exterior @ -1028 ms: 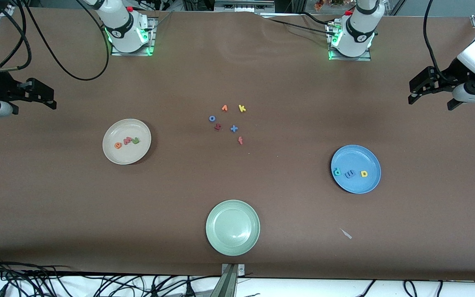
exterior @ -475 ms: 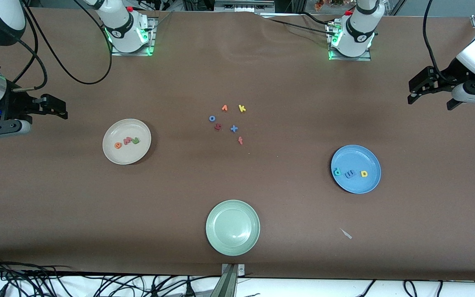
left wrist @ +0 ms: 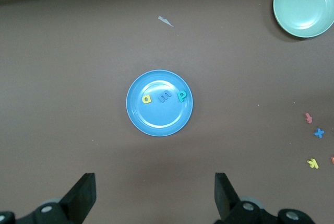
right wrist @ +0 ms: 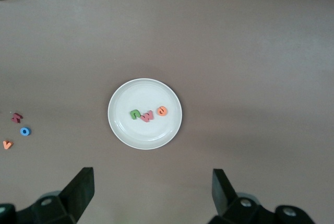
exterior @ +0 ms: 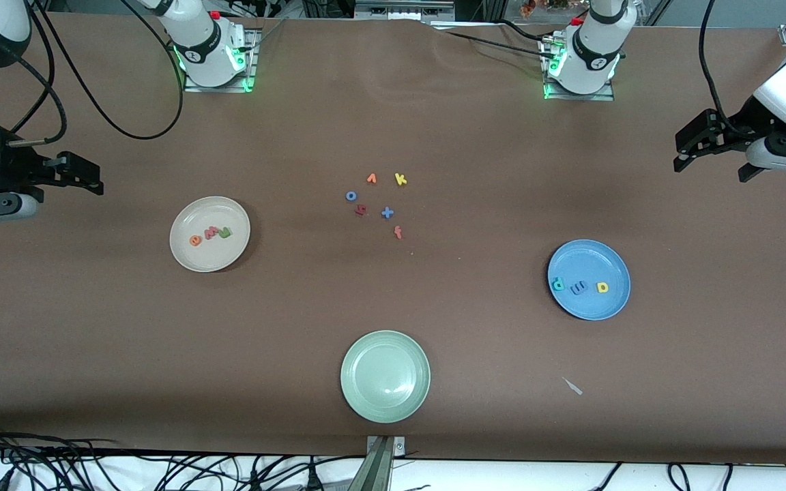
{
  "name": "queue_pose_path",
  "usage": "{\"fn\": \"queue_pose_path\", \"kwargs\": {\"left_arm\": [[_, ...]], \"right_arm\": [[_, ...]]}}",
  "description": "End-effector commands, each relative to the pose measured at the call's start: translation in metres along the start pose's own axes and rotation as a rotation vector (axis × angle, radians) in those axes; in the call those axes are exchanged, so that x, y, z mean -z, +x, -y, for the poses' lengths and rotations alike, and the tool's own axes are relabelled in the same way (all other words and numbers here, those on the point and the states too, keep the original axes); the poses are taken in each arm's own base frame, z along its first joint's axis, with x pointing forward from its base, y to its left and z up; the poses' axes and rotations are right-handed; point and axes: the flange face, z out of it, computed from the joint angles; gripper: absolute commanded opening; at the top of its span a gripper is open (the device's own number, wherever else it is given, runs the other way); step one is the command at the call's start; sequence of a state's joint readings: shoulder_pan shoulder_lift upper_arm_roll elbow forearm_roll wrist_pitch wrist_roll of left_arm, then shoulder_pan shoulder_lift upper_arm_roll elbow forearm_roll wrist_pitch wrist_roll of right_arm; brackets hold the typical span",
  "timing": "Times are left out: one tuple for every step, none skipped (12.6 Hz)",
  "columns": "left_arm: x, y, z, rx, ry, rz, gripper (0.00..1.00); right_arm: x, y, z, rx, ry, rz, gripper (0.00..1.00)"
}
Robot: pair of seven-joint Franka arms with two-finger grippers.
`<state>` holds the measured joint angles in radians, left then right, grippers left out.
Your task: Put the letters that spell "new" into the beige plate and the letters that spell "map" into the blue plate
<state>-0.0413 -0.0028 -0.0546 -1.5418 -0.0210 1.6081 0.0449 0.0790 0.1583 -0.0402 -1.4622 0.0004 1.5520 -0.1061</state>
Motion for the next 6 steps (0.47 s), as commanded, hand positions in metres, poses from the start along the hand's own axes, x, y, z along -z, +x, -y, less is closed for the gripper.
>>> {"fn": "queue_pose_path", "kwargs": {"left_arm": [[0.0057, -0.0008, -0.0026, 0.005, 0.013, 0.002, 1.0], [0.0057, -0.0008, -0.0026, 0.005, 0.013, 0.002, 1.0], [0.0057, -0.0008, -0.0026, 0.005, 0.013, 0.002, 1.0], [0.0057, -0.0008, -0.0026, 0.005, 0.013, 0.002, 1.0], [0.0065, -0.0008, -0.0026, 0.004, 0.013, 0.001, 1.0], [0.0065, -0.0008, -0.0026, 0.005, 0.013, 0.001, 1.0]], "right_arm": [[0.0103, -0.005, -0.0063, -0.007, -0.014, -0.003, 1.0], [0.0118, -0.0062, -0.0071, -0.012, -0.013, -0.004, 1.0], [0.0119, -0.0063, -0.0085, -0.015, -0.01, -0.004, 1.0], [0.012, -0.0063, -0.0094, -0.018, -0.011, -0.006, 1.0], [0.012, -0.0062, -0.0088, -0.017, -0.012, -0.006, 1.0], [0.012, -0.0062, -0.0088, -0.016, -0.012, -0.006, 1.0]]}}
